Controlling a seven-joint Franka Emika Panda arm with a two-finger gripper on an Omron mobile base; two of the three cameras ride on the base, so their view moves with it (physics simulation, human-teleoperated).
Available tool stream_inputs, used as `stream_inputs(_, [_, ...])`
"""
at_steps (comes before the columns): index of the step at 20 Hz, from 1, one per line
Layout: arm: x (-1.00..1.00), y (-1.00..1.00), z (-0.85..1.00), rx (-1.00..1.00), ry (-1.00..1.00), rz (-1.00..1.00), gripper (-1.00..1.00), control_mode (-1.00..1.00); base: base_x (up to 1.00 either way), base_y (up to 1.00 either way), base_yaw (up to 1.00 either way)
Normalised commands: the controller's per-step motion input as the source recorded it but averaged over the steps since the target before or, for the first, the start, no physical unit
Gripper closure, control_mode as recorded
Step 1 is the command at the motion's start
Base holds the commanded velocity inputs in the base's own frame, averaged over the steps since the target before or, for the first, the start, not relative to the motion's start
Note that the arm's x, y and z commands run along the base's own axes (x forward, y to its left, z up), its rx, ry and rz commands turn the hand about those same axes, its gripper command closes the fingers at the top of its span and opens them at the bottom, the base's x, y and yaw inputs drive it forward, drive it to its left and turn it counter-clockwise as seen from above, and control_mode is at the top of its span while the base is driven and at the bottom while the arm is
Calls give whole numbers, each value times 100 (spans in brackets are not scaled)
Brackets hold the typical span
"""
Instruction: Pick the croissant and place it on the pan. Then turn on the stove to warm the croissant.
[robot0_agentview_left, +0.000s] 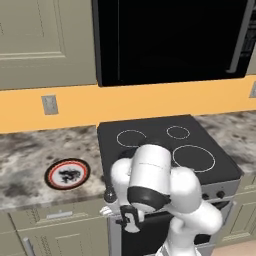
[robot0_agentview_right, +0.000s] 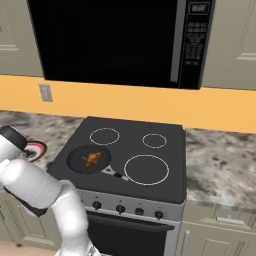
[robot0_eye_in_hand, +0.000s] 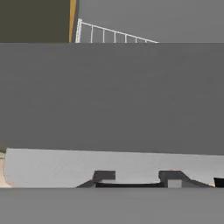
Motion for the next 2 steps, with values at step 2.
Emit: stream_inputs(2, [15, -90, -59, 0, -18, 32, 100, -100, 0, 0, 0])
